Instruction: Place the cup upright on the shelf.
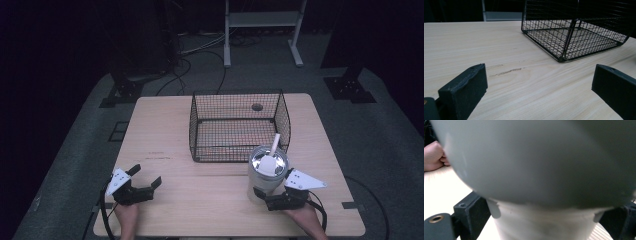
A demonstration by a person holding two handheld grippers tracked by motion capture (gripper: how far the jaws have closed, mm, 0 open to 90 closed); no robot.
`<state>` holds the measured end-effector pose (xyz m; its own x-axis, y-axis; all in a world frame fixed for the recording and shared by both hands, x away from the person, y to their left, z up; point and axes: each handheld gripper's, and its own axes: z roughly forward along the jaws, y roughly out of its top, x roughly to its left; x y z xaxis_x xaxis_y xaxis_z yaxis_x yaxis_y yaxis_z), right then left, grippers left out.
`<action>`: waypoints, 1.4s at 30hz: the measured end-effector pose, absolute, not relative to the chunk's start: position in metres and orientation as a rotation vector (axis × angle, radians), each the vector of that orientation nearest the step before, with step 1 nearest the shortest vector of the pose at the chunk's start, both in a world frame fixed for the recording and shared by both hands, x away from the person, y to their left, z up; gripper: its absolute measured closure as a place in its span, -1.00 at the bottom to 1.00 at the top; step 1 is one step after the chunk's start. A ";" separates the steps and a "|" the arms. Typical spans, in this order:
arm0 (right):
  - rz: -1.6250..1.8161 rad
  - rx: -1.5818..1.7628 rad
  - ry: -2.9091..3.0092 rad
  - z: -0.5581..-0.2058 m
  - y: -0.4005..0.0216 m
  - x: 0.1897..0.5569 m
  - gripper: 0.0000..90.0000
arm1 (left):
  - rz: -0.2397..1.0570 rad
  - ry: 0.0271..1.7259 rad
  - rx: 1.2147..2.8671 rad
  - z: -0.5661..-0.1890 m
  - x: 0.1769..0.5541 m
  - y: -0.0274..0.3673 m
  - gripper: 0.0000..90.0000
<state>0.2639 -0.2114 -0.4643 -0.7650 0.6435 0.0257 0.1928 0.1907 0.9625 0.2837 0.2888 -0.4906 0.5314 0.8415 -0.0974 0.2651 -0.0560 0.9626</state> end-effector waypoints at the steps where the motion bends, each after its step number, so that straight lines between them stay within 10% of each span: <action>1: 1.601 0.782 2.084 -0.464 -0.211 0.264 -0.83 | 0.615 0.965 1.602 -0.491 0.284 0.289 -1.00; 42: 1.738 0.622 2.119 -0.427 -0.197 0.286 -0.79 | 0.608 0.965 1.585 -0.491 0.284 0.291 -1.00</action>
